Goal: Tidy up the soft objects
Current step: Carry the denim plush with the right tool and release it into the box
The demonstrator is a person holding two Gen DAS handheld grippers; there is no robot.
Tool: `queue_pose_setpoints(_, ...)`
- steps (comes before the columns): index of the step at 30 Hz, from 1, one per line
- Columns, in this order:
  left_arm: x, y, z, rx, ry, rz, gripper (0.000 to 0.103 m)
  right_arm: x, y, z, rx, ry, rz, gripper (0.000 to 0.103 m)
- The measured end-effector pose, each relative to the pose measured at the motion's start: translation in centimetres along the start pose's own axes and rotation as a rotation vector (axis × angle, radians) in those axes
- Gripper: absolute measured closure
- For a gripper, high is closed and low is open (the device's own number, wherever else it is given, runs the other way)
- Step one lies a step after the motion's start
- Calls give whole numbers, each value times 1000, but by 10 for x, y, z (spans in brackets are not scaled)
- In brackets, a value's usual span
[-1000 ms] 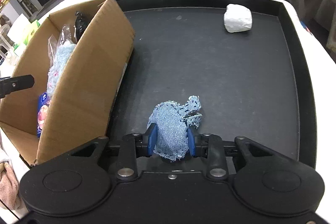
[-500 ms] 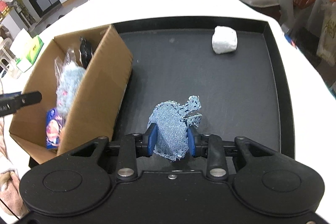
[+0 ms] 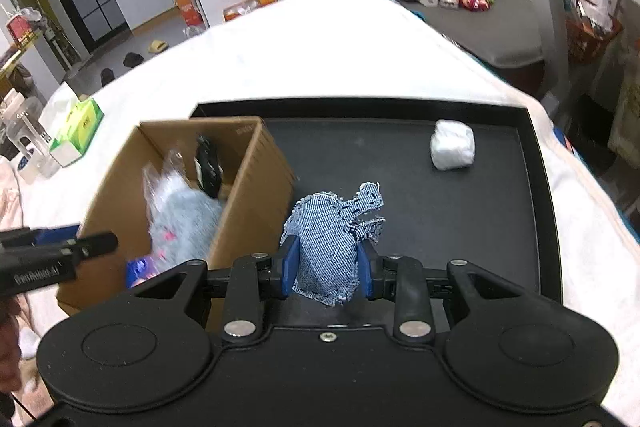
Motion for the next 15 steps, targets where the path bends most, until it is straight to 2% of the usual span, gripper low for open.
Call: queue_pose_setpoints(15,9,3,18,40,40,-6,53,-27,-3,41,-6,31,-66,73)
Point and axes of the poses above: each gripper's, at about its wrist camera, not at the fingertips, and y roughly against the way its jaws point, z to its left, x to its underside, the point moved 1 cm from there along -y, roughly the way its jaws point, and after that the axes turned 2 degrees about -z, right-handed, at the moved point
